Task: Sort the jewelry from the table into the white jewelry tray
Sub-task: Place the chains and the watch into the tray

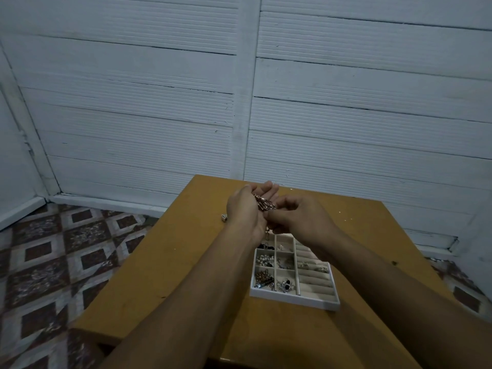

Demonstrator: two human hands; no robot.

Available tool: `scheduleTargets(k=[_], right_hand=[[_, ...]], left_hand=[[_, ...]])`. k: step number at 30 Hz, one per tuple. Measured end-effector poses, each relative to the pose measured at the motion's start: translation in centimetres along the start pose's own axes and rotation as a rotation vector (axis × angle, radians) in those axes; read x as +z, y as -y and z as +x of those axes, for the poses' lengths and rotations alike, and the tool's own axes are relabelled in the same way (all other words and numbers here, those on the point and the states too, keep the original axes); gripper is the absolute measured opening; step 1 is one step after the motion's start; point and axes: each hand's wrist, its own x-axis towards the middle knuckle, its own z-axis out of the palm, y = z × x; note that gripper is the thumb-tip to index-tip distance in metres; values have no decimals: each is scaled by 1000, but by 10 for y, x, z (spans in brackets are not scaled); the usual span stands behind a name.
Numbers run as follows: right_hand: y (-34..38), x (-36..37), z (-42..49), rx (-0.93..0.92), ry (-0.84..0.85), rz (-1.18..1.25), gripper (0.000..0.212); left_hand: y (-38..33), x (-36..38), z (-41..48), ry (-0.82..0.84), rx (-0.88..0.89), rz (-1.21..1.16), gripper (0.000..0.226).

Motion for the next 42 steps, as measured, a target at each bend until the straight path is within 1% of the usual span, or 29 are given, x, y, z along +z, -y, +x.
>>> scheduleTargets(k=[2,4,7,9,12,16,18,19,24,29,32,34,37,39,42], right_hand=[[2,-5,1,-18,-11,-46,4],[5,-12,2,-40,-6,-115,4],[10,-24,5,-49,36,-237,7],[14,-31,8,-44,84,-325,7],[19,-40,12,-13,161,-417,7],[25,-47,17,-14,184,-481,8],[25,-50,21,4,182,-450,8],[24,-52,24,14,176,-430,8],[15,-56,39,69,155,-349,6],[1,-56,54,136,143,-182,5],[-8,-53,63,172,136,-108,7],[-15,-51,68,189,130,-76,8],[-29,-49,76,212,121,-33,12],[-40,-48,80,230,111,3,14],[-55,-46,86,252,112,47,13]], left_hand=[[0,-2,-1,6,3,16,21],[0,-8,-1,13,-14,93,22],[5,-18,-3,37,-97,224,20],[10,-24,-4,93,-167,255,20],[15,-27,-4,180,-188,383,28],[17,-23,-8,348,-265,451,41],[19,-25,-5,392,-289,499,51],[20,-26,-3,403,-296,513,52],[15,-34,8,397,-302,484,36],[10,-42,29,409,-343,478,29],[10,-42,41,384,-352,513,29],[10,-39,49,349,-330,594,27],[11,-37,62,322,-277,796,25],[12,-36,71,341,-212,988,28],[12,-35,83,398,-51,1310,16]])
